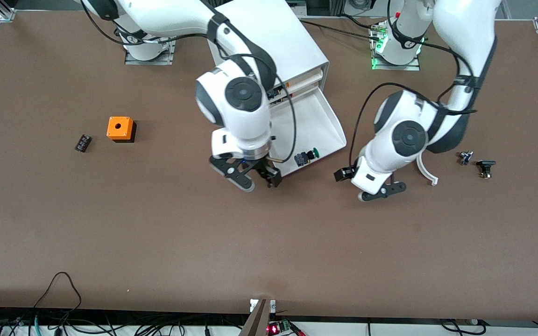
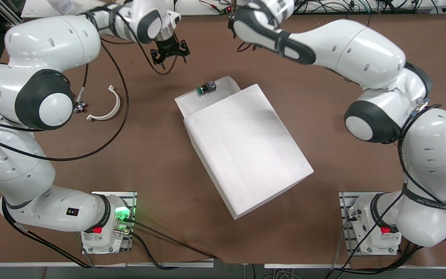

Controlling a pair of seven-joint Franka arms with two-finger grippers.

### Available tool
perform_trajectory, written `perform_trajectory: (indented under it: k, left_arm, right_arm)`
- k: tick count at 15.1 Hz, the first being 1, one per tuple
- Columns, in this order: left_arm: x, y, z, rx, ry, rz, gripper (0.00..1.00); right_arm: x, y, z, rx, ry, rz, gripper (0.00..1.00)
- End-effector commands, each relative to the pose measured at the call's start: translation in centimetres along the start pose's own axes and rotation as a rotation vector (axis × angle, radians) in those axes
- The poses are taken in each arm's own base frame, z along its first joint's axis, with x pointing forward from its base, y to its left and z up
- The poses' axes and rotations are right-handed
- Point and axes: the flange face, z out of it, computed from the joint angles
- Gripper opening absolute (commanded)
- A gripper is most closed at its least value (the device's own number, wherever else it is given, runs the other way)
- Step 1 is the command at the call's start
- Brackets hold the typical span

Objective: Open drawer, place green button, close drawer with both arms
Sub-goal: 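Raise the right gripper away while the left gripper pushes the drawer front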

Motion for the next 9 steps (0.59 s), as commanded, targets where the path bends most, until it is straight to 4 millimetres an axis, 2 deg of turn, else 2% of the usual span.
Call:
perform_trajectory:
  k: [1,2,3,5,7,8,9]
  left_arm:
    - [-3.2,1.3,2.8,-0.053,0.058,-0.058,1.00]
    - [-4.7,2.5,3.9,-0.070,0.072,-0.065,1.00]
    - [-5.2,2.9,4.7,-0.064,0.082,-0.066,1.00]
    - [-5.1,2.9,5.6,-0.024,0.121,-0.050,1.00]
    - [-5.5,3.6,6.6,-0.017,0.151,-0.089,1.00]
    - [-6.5,4.6,7.3,-0.028,0.157,-0.101,1.00]
    - [-7.0,5.1,7.7,-0.028,0.153,-0.105,1.00]
  right_arm:
    - [5.3,3.2,-2.8,-0.004,-0.081,-0.133,1.00]
    - [7.0,4.3,-3.3,-0.014,-0.088,-0.172,1.00]
    - [8.6,5.5,-3.9,-0.025,-0.096,-0.200,1.00]
    - [12.2,7.9,-3.9,-0.047,-0.115,-0.239,1.00]
    - [15.0,10.2,-3.8,-0.072,-0.132,-0.280,1.00]
    - [16.8,11.7,-5.0,-0.069,-0.130,-0.295,1.00]
    - [18.3,12.9,-5.3,-0.067,-0.130,-0.316,1.00]
